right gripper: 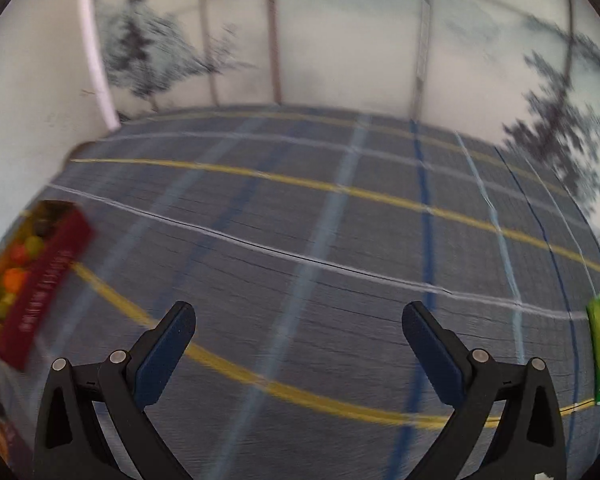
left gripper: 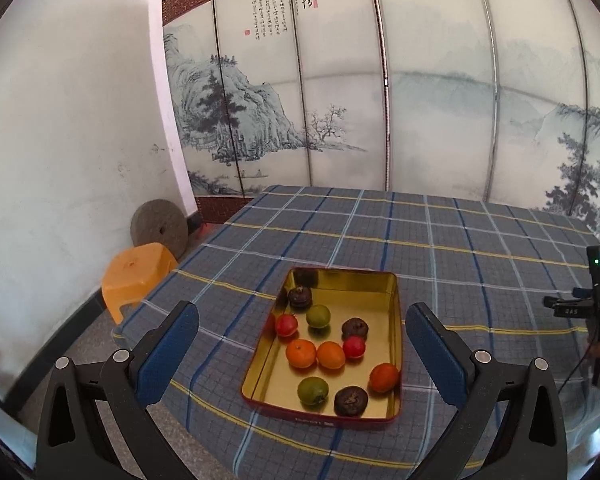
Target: Organize fruits
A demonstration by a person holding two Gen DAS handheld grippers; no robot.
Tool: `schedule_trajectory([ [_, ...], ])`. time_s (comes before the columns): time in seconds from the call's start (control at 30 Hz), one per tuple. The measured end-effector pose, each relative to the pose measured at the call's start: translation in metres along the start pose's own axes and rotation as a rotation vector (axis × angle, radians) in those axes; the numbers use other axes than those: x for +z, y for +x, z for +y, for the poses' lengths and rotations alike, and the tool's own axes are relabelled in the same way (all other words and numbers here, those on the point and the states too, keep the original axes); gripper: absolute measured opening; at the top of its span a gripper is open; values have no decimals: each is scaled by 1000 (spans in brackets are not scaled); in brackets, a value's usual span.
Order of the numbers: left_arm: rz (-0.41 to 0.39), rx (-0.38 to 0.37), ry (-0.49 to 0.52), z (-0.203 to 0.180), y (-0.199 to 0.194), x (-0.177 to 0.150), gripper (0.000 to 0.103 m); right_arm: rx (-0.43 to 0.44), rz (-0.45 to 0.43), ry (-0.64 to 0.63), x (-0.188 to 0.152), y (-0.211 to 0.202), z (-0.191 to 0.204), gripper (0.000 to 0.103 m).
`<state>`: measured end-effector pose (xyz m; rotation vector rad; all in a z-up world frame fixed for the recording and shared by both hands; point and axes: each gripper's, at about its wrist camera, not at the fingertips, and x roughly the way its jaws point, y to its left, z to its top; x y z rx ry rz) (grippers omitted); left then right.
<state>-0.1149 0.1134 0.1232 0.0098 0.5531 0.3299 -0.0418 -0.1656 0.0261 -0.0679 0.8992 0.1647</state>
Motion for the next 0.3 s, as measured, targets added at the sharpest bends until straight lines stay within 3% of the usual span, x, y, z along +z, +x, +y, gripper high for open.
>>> schedule_trajectory([
  [0.17, 34, 27, 30, -9, 19, 5, 103, -69, 100, 48, 2, 42, -49, 103],
  [0.3, 60, 46, 41, -15, 33, 10, 103, -54, 87, 39, 10, 54, -61, 103],
])
